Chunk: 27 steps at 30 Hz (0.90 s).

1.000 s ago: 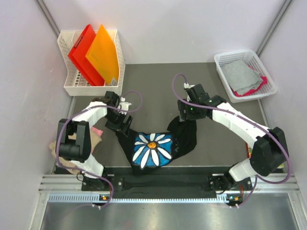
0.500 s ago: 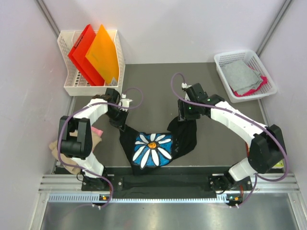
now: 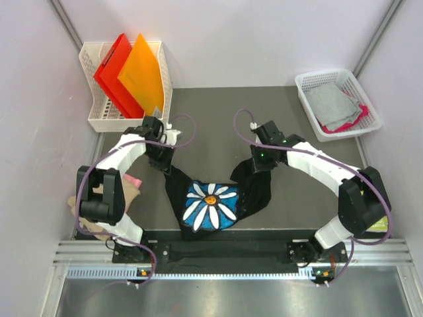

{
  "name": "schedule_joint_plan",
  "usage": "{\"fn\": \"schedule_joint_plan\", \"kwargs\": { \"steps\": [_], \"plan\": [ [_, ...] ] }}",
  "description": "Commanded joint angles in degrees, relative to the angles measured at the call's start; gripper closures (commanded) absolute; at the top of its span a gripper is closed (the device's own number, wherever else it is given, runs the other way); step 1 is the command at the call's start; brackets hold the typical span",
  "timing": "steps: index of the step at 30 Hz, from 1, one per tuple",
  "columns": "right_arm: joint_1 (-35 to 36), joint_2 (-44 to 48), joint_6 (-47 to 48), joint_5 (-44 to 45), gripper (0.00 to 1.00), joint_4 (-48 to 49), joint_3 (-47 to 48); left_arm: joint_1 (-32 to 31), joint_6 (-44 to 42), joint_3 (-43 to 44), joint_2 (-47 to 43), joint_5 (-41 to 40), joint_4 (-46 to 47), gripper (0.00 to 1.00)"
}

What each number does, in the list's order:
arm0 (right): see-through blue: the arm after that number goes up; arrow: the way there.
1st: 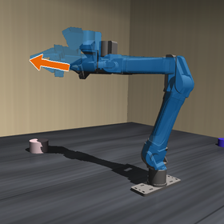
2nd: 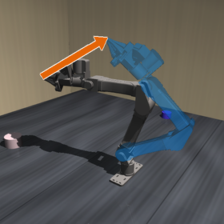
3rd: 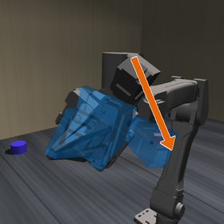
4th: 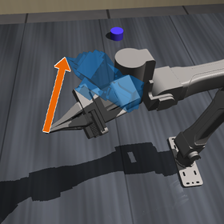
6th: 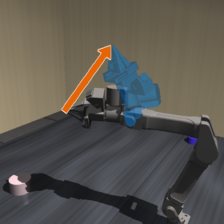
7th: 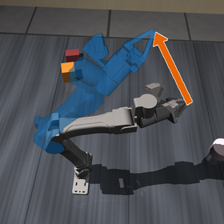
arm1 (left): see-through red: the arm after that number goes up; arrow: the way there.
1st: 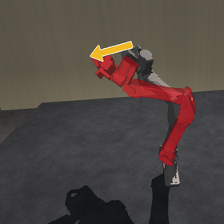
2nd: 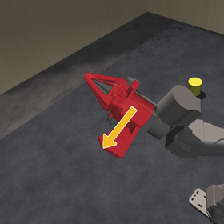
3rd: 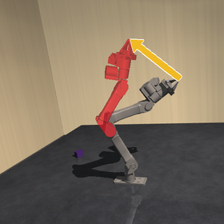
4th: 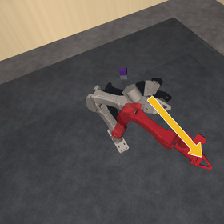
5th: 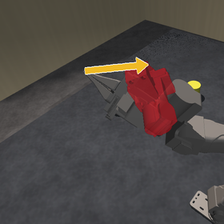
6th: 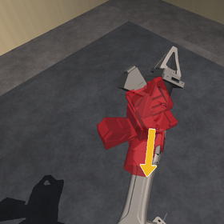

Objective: Fold and stack the t-shirts
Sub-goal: Flatten out the tshirt

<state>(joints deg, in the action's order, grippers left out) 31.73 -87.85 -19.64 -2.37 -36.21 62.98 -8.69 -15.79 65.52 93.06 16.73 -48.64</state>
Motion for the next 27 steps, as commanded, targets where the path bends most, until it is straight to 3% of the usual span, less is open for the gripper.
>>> {"fn": "schedule_joint_plan", "kwargs": {
  "steps": [1, 9, 18, 23, 27],
  "plan": [
    [-0.8, 0.8, 1.1, -0.4, 0.97, 2.3, 0.8, 0.0, -0.2, 5.7, -3.5, -2.0, -1.4, 1.00],
    [-0.8, 5.6, 2.5, 0.8, 1.00, -3.2, 12.3, 0.8, -0.8, 20.7, -5.7, -8.7, -1.5, 1.00],
    [-0.8, 21.6, 2.6, 1.3, 1.00, -10.7, 18.8, 1.2, -2.7, 38.4, -9.1, -14.7, -4.5, 1.00],
    [0.3, 31.1, -1.2, -1.1, 1.00, -17.1, 11.2, 1.2, -5.3, 35.2, -15.3, -11.8, -12.7, 1.00],
    [1.0, 40.0, -8.3, -6.8, 1.00, -18.3, -3.8, 1.1, -8.5, 19.7, -21.4, -8.1, -18.0, 1.00]
  ]
}}
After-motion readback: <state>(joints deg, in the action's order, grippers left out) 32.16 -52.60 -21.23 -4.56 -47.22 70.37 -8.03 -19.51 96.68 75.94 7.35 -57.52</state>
